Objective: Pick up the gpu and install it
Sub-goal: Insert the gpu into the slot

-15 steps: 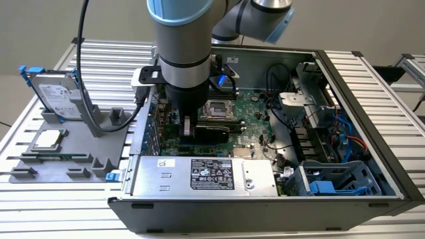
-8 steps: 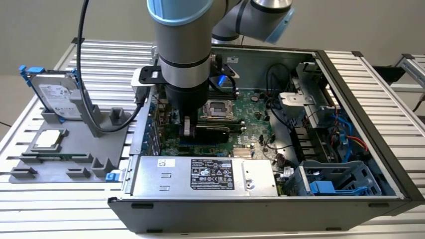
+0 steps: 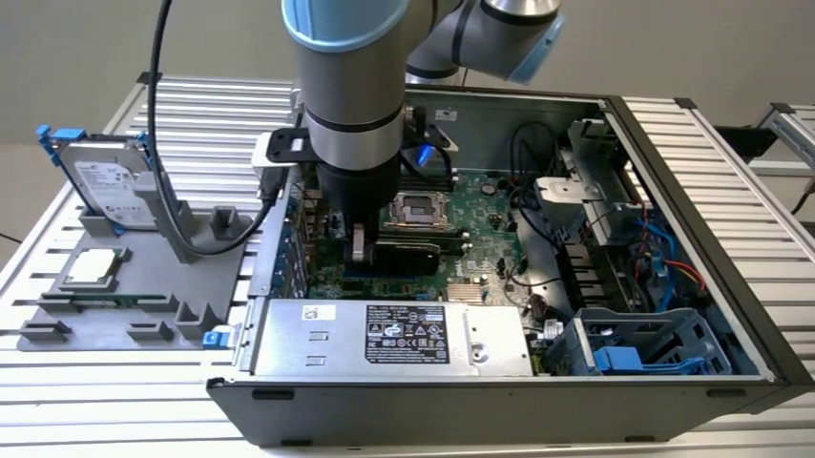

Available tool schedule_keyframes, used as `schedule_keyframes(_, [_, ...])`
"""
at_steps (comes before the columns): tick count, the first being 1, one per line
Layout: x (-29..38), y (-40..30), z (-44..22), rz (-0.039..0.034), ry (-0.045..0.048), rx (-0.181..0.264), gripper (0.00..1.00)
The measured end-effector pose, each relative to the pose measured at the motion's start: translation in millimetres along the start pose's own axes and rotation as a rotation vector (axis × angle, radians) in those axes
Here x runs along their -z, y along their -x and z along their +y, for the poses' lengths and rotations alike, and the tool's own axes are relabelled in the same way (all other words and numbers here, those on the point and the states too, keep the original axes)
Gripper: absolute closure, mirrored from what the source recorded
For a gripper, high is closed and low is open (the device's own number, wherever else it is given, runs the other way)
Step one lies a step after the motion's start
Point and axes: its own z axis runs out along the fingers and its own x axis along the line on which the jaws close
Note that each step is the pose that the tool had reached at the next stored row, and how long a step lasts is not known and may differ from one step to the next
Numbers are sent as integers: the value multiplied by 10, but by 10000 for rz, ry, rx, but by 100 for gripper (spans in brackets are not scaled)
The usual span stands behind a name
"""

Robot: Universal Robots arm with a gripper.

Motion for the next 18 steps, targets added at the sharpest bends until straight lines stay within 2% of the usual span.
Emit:
schedule_keyframes(9, [-13,-2,0,-4,2,2,100])
schedule_keyframes(14, [-61,-7,3,1,8,1,100])
schedule_keyframes(18, [-64,-6,3,-4,2,0,100])
